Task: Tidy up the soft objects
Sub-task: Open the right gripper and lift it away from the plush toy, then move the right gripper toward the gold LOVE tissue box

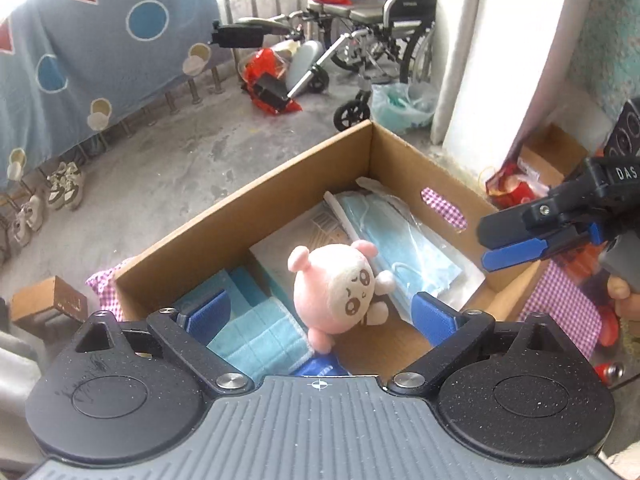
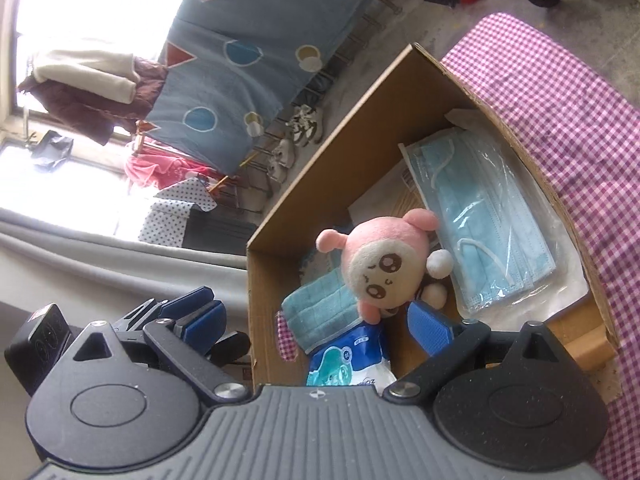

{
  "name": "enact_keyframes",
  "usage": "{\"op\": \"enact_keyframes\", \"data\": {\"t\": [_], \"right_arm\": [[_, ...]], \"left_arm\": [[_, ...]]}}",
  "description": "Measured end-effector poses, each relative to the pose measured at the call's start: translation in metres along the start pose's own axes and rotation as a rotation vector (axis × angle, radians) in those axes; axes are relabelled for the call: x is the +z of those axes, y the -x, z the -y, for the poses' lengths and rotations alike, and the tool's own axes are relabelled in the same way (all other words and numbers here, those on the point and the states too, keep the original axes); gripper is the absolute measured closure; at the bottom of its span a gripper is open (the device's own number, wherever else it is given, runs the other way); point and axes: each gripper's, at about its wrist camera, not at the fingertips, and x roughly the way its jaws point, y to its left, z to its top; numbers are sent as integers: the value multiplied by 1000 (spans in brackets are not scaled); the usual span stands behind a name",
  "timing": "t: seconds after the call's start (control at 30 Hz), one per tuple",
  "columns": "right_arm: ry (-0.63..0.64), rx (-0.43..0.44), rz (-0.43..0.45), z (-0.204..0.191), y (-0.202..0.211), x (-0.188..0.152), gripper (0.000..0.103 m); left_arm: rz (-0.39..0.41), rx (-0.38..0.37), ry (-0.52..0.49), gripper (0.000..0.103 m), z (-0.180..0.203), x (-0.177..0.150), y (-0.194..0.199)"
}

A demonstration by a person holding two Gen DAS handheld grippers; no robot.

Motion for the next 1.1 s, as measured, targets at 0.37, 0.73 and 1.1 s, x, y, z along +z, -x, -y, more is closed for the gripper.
{"op": "enact_keyframes", "data": {"t": [0.37,0.73,1.1], "right_arm": [[178,96,108,3,81,-91,2],[130,24,-100,45,-5,-153,9],[115,-180,-92,70,-19,-146,16]], "left_arm": [[173,-91,197,1,29,-123,76],[56,-52,262,3,79,-205,-15],[23,-129,165,5,91,-197,-54]]}}
